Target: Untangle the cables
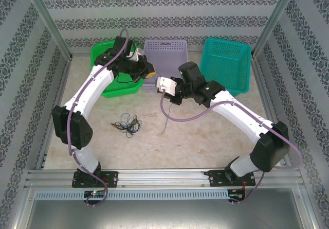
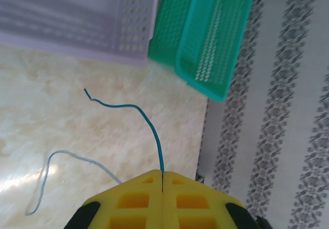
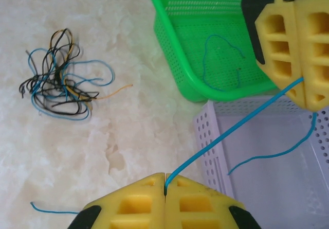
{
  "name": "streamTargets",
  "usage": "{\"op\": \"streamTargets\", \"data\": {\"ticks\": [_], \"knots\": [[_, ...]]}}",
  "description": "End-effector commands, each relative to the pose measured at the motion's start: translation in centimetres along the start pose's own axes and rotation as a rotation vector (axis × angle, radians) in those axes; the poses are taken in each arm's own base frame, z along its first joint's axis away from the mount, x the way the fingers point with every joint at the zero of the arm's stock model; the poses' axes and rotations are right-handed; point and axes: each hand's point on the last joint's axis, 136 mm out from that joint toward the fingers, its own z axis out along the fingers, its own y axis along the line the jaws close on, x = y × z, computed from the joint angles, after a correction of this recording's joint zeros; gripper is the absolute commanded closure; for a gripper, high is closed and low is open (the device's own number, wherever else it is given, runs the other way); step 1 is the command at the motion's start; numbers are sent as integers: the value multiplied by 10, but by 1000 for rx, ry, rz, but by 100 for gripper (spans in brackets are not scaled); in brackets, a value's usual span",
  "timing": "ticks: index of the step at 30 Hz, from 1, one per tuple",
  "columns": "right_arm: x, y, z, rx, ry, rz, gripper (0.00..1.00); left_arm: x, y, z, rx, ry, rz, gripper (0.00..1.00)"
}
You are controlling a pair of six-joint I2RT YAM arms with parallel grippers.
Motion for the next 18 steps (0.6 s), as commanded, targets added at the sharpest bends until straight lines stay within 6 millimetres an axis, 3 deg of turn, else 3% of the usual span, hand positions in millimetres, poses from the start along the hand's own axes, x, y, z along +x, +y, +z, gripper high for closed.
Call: {"op": "streamTargets", "data": {"ticks": [1,6,11,13,18], "knots": [[-9,18,3,-86,-42,180,100,-64,-47,-51,181,-375,49,100],[-33,17,11,-154,-148,410,95,-87,-70,-115,381,-750,87,100],[-47,3,17,-159,-176,591,65,-89,-87,-138,519,-791,128,100],[-52,-12,10,-105,-209,630,57,-87,-93,-144,550,-788,155,100],[-63,-50,-29,10,-335,726,51,-93,-109,-178,603,-841,226,100]]}}
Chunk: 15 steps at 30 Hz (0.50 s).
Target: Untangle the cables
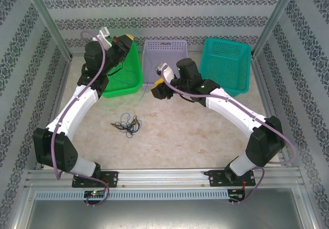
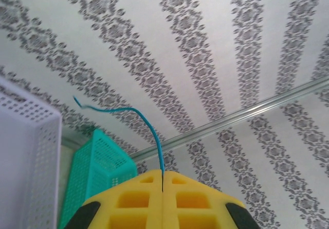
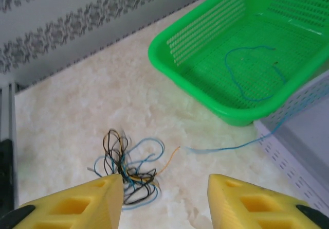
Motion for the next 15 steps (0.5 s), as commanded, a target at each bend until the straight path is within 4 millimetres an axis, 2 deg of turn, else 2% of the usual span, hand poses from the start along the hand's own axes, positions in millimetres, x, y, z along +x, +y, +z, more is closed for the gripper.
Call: {"op": "streamTargets", "data": {"ticks": [1,5,9,15], "knots": [[-53,-6,-42,41,-193,85,50,-40,-61,-17,181,-106,77,100],[-67,-17,-74,99,-292,146,49,-73,-82,-22,210,-162,128,100],[-70,-23,-99,157,-351,186,48,-106,-97,-23,219,-214,177,100],[-53,-22,-111,193,-362,237,46,-146,-105,-18,251,-279,211,100]]}}
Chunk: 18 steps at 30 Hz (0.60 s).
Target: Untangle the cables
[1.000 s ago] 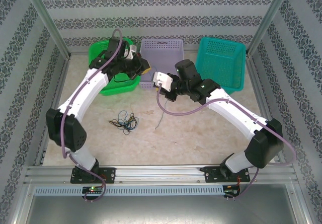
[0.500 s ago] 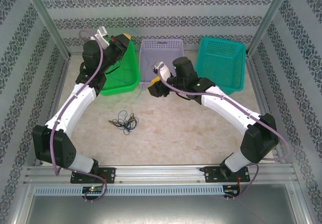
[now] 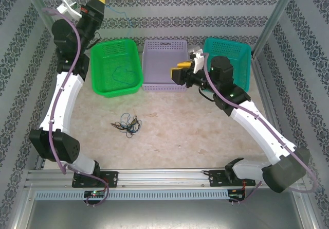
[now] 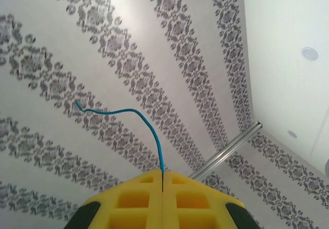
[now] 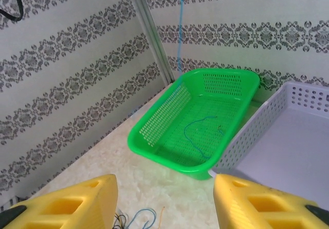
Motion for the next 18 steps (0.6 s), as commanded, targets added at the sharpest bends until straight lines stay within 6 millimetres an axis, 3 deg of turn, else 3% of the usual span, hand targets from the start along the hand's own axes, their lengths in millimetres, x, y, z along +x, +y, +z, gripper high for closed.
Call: {"op": "streamTargets", "data": {"ticks": [1,5,8,12,18], "knots": [[8,-10,-5,51,-14,72,46,-16,6,10,40,-26,35,100],[23,-13,-7,63,13,140,45,-31,28,15,13,-54,43,100],[32,-13,-8,64,30,173,45,-31,51,15,-48,-39,60,100],[42,-13,-8,68,47,187,45,-15,83,8,-138,12,71,100],[50,-15,-6,80,66,194,45,21,144,-19,-304,83,56,100]]}}
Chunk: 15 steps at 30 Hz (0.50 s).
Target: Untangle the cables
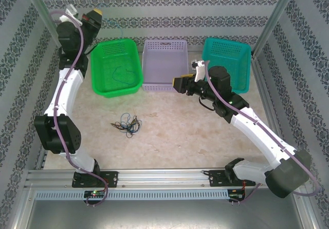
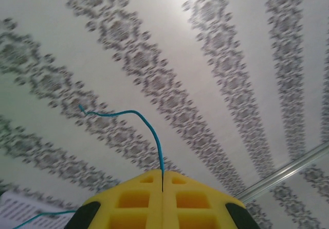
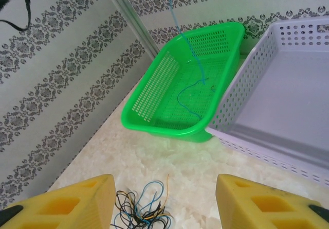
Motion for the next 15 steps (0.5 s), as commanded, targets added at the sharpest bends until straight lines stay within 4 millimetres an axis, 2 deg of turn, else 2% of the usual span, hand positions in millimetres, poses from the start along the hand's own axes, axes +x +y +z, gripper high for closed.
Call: {"op": "streamTargets", "data": {"ticks": [1,4,9,15], "knots": [[2,1,-2,7,-6,11,45,17,28,-11,-81,43,38,100],[4,1,0,9,3,10,45,32,57,-15,-159,70,43,100],[6,3,2,9,11,6,45,48,91,-15,-257,117,62,100],[12,6,4,4,31,8,45,67,149,2,-373,166,85,100]]}}
